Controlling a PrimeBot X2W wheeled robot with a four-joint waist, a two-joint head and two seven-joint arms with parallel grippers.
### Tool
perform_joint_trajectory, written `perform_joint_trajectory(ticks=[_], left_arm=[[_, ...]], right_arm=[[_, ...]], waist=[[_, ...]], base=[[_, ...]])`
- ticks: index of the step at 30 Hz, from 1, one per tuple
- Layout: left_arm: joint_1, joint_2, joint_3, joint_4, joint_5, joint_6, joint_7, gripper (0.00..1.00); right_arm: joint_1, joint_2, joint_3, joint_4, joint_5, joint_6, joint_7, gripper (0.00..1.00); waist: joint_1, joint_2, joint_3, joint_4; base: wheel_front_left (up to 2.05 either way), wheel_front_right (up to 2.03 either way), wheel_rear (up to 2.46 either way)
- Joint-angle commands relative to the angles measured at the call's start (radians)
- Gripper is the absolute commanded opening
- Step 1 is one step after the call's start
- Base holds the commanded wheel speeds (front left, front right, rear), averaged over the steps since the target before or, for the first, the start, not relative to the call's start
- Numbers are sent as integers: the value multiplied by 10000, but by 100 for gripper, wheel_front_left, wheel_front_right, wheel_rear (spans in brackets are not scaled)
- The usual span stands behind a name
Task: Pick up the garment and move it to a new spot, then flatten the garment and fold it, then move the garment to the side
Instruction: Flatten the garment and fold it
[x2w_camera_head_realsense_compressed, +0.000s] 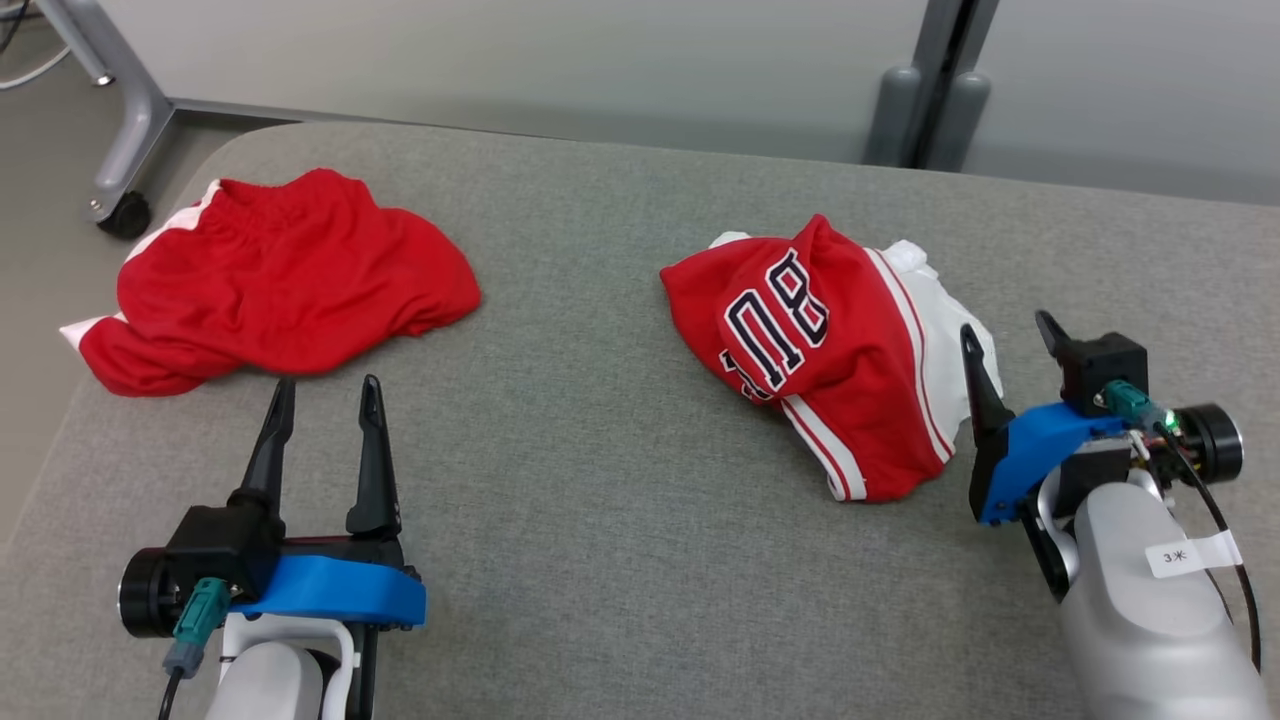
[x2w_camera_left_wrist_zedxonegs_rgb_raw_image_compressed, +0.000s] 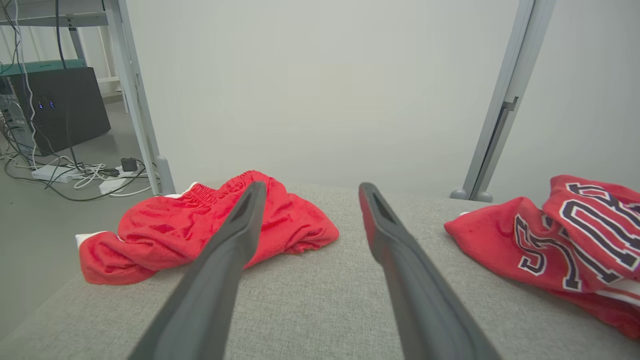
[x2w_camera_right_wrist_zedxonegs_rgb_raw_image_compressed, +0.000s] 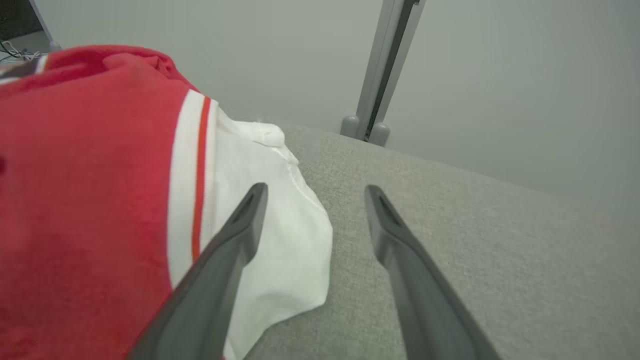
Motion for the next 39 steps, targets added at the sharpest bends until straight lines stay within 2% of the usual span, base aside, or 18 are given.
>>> perform_joint_trajectory(ticks=[1,10,23,24,25,26,35,39], left_arm=[[-144,-81,77,49,93,-76,-44,100],[-351,-353,215,183,312,-353,-44,100],[-698,-644,419,331,552,-650,-44,100],[-695,-660,435,340,567,-671,-44,100],[-707,-674,444,346,582,-683,-44,100],[-727,-685,452,359,603,-710,-44,100],[-460,-744,804,464,741,-746,-44,100],[-346,-746,948,411,817,-789,-44,100]], right_arm=[[-214,-85,-194,486,-167,1,-80,100],[-641,-142,-1166,2580,-897,1,-56,100],[-1548,7,-1688,3709,-1516,1,-316,100],[-1597,9,-1745,3777,-1540,1,-315,78],[-1648,-26,-1808,3852,-1596,1,-249,31],[-1703,-58,-1887,3940,-1624,1,-182,0],[-1792,-289,-2549,3429,-1587,0,-484,0],[-1390,-559,-2669,2411,-1168,1,-486,0]], waist=[[-2,0,89,134],[-2,0,339,390],[-2,0,706,721],[-2,0,727,734],[-2,0,767,752],[-2,0,789,769],[-2,0,540,361],[-2,0,181,18]], base=[[0,0,0],[0,0,0],[0,0,0],[0,0,0],[0,0,0],[0,0,0],[0,0,0],[0,0,0]])
